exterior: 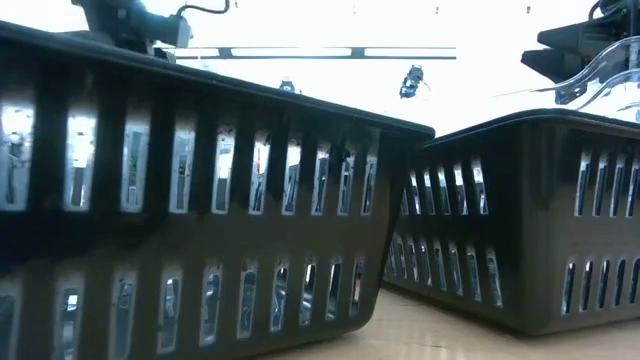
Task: Stack baskets by color
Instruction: Stack the bottom black transparent bin on the left black transparent bin
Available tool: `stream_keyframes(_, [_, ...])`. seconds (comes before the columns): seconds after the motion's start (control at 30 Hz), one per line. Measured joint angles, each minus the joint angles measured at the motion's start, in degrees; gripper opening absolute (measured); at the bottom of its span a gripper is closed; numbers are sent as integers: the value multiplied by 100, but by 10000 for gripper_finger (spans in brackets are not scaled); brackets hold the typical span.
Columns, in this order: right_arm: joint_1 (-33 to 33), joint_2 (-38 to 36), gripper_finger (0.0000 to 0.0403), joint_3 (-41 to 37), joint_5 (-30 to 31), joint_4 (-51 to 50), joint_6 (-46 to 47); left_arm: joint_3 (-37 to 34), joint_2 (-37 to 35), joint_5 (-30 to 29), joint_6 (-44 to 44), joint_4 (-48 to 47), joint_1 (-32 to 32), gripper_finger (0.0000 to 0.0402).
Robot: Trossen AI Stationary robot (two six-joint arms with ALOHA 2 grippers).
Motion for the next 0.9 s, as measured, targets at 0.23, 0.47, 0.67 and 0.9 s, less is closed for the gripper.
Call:
stream_keyframes(0.23, [2,0,189,0,-2,37,0,-437,-101,103,118,151,333,5])
stream_keyframes(0.47, [2,0,189,0,-2,38,0,-744,-99,510,154,467,557,5])
stream_keyframes(0.67, [2,0,189,0,0,39,1,-744,-99,620,-37,570,597,26])
stream_keyframes(0.9, [2,0,189,0,0,39,0,-744,-99,620,25,486,597,88])
